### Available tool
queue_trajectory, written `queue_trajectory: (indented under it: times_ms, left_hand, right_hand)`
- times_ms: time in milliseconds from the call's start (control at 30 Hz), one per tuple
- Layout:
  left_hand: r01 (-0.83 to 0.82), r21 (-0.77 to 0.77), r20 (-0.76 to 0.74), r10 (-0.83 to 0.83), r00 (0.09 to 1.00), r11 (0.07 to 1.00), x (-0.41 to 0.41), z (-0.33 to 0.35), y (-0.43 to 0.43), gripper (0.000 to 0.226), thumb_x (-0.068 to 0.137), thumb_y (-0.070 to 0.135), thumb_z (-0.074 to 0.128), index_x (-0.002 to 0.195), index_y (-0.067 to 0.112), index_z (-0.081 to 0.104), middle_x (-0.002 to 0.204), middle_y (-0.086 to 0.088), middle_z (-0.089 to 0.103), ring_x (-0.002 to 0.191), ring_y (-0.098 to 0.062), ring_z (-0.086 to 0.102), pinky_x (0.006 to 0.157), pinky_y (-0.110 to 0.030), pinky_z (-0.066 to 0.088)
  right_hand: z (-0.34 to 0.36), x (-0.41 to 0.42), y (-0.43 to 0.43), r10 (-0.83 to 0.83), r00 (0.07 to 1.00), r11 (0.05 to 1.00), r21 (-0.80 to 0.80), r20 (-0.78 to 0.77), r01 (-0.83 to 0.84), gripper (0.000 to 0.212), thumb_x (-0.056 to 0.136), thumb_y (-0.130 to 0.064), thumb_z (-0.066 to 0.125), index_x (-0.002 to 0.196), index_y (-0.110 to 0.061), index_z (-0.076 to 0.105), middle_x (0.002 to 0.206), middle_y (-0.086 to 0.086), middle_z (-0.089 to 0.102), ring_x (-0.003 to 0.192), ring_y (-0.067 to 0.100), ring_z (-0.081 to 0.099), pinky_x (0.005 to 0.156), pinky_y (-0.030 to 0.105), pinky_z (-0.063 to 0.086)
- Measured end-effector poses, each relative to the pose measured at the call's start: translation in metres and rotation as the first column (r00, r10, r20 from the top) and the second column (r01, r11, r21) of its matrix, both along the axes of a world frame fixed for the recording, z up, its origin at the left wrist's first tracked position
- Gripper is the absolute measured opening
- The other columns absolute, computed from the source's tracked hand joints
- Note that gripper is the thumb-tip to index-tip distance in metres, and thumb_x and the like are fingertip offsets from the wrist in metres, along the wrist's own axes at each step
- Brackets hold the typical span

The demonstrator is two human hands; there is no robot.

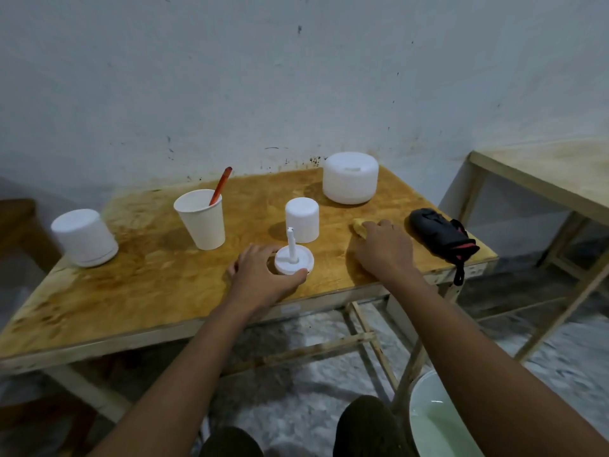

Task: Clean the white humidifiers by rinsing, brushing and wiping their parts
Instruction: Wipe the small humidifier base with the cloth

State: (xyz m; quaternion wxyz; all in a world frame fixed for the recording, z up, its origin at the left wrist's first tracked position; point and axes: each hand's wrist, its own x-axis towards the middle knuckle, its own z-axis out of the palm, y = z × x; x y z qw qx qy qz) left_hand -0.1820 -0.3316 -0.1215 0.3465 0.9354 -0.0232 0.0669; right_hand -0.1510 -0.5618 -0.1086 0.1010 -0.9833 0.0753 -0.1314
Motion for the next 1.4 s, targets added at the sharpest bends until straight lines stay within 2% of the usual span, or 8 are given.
queue_trajectory:
  times_ms: [167, 300, 433, 533, 767, 1033, 1200, 1400]
  left_hand:
    - [0.049, 0.045, -0.042, -0.047, 0.998, 0.998, 0.001, 0.002, 0.005, 0.072, 0.074, 0.069, 0.066, 0.136, 0.037, 0.045, 0.150, 0.008, 0.039, 0.145, -0.019, 0.024, 0.117, -0.052, 0.014]
    - [0.057, 0.019, -0.032, -0.057, 0.998, 0.998, 0.002, 0.001, 0.007, 0.074, 0.073, 0.072, 0.066, 0.136, 0.041, 0.045, 0.151, 0.009, 0.038, 0.145, -0.018, 0.024, 0.117, -0.052, 0.013]
    - [0.085, -0.013, -0.033, -0.085, 0.996, 0.996, 0.002, 0.001, 0.010, 0.071, 0.072, 0.074, 0.065, 0.134, 0.043, 0.048, 0.149, 0.011, 0.040, 0.144, -0.018, 0.027, 0.117, -0.053, 0.015]
    - [0.103, -0.005, -0.059, -0.103, 0.993, 0.995, 0.002, 0.002, 0.012, 0.075, 0.074, 0.074, 0.063, 0.139, 0.039, 0.047, 0.152, 0.011, 0.036, 0.146, -0.018, 0.022, 0.118, -0.052, 0.012]
    - [0.096, 0.028, -0.073, -0.094, 0.993, 0.995, 0.002, 0.003, 0.008, 0.075, 0.079, 0.069, 0.062, 0.143, 0.034, 0.045, 0.155, 0.008, 0.031, 0.149, -0.015, 0.009, 0.118, -0.048, -0.001]
    - [0.091, 0.038, -0.068, -0.088, 0.994, 0.995, -0.001, 0.007, 0.005, 0.063, 0.083, 0.053, 0.065, 0.141, 0.034, 0.048, 0.154, 0.006, 0.032, 0.149, -0.016, 0.006, 0.117, -0.049, -0.004]
    - [0.080, 0.022, -0.059, -0.079, 0.995, 0.997, -0.001, 0.005, 0.006, 0.062, 0.082, 0.045, 0.069, 0.139, 0.033, 0.049, 0.152, 0.005, 0.034, 0.149, -0.017, 0.008, 0.117, -0.049, -0.004]
    - [0.102, 0.014, -0.059, -0.101, 0.993, 0.995, -0.002, 0.005, 0.006, 0.069, 0.079, 0.065, 0.064, 0.139, 0.034, 0.049, 0.153, 0.007, 0.035, 0.150, -0.013, 0.004, 0.118, -0.051, -0.005]
  right_hand:
    - [0.007, -0.009, -0.007, 0.068, 0.991, 0.937, 0.335, 0.111, -0.102, 0.033, 0.091, -0.021, 0.051, 0.121, -0.019, 0.063, 0.116, 0.005, 0.063, 0.103, 0.024, 0.058, 0.079, 0.039, 0.052]
    - [0.018, -0.032, 0.010, 0.209, 0.958, 0.853, 0.442, 0.197, -0.277, 0.032, 0.089, -0.025, 0.059, 0.121, -0.024, 0.063, 0.112, -0.005, 0.064, 0.099, 0.013, 0.058, 0.081, 0.033, 0.050]
    - [0.027, -0.039, 0.039, 0.434, 0.886, 0.844, 0.270, 0.164, -0.464, 0.038, 0.091, -0.025, 0.058, 0.129, -0.028, 0.060, 0.120, -0.004, 0.058, 0.104, 0.013, 0.055, 0.084, 0.034, 0.050]
    - [0.027, -0.033, 0.059, 0.552, 0.832, 0.831, 0.039, 0.054, -0.554, 0.036, 0.096, -0.023, 0.052, 0.131, -0.027, 0.060, 0.127, -0.001, 0.051, 0.106, 0.017, 0.053, 0.075, 0.030, 0.047]
    - [0.047, -0.028, 0.065, 0.623, 0.754, 0.693, -0.298, -0.209, -0.656, 0.036, 0.096, -0.022, 0.053, 0.132, -0.020, 0.060, 0.126, 0.001, 0.048, 0.108, 0.019, 0.049, 0.083, 0.033, 0.049]
    - [0.049, -0.038, 0.072, 0.611, 0.760, 0.703, -0.291, -0.220, -0.649, 0.026, 0.096, -0.019, 0.050, 0.114, -0.010, 0.068, 0.094, -0.002, 0.037, 0.083, 0.014, 0.044, 0.068, 0.028, 0.042]
    - [0.049, -0.044, 0.073, 0.616, 0.757, 0.711, -0.259, -0.219, -0.654, 0.027, 0.096, -0.018, 0.049, 0.111, -0.008, 0.068, 0.094, -0.001, 0.040, 0.082, 0.016, 0.050, 0.069, 0.029, 0.045]
    - [0.050, -0.045, 0.065, 0.612, 0.764, 0.731, -0.223, -0.202, -0.645, 0.034, 0.095, -0.014, 0.047, 0.124, -0.015, 0.064, 0.115, 0.003, 0.050, 0.098, 0.018, 0.050, 0.079, 0.032, 0.050]
